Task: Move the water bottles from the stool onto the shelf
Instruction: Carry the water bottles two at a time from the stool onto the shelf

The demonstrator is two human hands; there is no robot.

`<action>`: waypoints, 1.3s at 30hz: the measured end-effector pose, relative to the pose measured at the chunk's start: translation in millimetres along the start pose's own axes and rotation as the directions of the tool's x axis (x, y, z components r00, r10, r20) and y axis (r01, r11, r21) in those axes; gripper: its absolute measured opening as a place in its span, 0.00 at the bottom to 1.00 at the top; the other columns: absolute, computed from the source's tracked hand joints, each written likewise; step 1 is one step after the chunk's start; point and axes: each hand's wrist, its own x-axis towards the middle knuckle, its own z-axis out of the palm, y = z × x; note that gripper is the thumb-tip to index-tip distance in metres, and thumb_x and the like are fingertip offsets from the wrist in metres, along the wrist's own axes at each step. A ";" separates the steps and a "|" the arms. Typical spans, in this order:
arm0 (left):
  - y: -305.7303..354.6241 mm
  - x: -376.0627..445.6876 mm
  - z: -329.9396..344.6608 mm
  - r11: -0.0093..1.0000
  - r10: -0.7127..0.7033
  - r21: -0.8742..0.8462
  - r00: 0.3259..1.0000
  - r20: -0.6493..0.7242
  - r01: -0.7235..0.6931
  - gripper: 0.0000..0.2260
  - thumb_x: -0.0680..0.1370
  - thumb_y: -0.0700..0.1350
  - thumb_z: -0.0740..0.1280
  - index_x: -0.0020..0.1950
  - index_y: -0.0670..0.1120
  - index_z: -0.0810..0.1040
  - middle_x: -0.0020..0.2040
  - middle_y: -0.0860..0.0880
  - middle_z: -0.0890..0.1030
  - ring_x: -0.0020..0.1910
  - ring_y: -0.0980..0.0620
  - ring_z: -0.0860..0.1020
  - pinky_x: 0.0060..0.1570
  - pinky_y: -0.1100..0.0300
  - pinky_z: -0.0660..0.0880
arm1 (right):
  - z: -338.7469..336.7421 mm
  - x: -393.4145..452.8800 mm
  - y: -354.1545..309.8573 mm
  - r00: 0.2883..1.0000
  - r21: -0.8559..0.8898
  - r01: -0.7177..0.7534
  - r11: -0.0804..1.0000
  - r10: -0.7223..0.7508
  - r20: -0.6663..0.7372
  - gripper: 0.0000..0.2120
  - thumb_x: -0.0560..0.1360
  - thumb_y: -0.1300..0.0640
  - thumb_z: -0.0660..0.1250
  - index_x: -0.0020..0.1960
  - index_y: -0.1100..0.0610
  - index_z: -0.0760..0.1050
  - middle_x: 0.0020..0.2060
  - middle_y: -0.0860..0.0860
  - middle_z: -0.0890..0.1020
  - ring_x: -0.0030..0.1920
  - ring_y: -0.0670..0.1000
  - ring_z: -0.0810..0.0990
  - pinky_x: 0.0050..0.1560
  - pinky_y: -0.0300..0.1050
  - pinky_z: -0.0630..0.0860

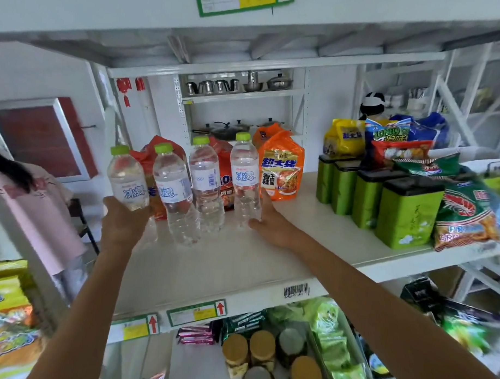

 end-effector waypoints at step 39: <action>-126.9 -774.3 363.7 0.919 -0.392 0.374 0.182 0.902 0.128 0.10 0.83 0.37 0.65 0.44 0.47 0.82 0.33 0.49 0.85 0.28 0.53 0.79 0.33 0.59 0.77 | -55.6 -769.1 332.3 0.254 0.086 -0.962 0.257 0.966 -0.047 0.09 0.84 0.47 0.57 0.62 0.45 0.69 0.47 0.55 0.85 0.51 0.61 0.82 0.52 0.53 0.76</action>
